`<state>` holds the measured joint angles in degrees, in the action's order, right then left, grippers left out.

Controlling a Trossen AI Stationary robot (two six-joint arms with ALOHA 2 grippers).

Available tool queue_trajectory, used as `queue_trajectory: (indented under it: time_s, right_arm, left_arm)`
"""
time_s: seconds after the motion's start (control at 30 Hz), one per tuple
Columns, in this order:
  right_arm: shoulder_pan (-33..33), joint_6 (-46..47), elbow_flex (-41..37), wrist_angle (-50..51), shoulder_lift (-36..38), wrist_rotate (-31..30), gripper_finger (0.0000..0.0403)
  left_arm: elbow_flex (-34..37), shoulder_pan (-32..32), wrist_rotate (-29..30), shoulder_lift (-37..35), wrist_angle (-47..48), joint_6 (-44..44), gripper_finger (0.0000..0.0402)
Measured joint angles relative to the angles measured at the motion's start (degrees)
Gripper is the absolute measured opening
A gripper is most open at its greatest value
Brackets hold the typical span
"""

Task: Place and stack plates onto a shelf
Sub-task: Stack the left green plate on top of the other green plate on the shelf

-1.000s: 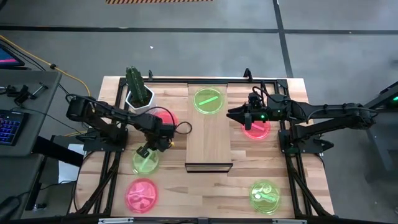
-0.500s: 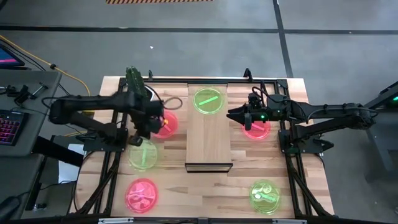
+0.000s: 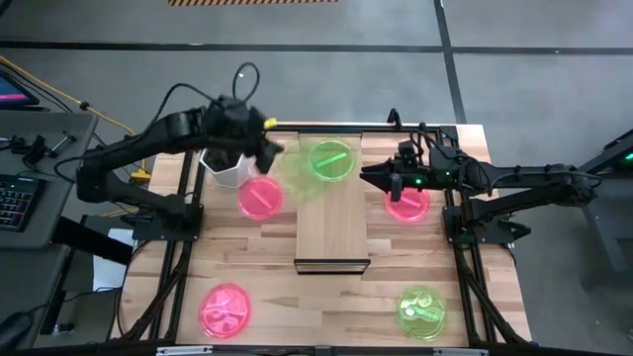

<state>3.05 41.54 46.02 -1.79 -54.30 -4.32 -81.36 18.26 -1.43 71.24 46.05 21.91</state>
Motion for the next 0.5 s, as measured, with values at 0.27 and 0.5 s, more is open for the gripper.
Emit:
queue_trajectory:
  time_s: [0.27,0.5]
  right_arm:
    - [0.0,-3.0,0.0,-5.4,0.0,-1.3,0.0165]
    - [0.0,-4.5,0.0,-7.3,0.2,-1.7,0.0165]
  left_arm:
    - [0.1,5.1,1.1,10.0,-10.4,6.4,0.0]
    - [0.1,5.4,1.0,17.5,-13.3,9.4,0.0]
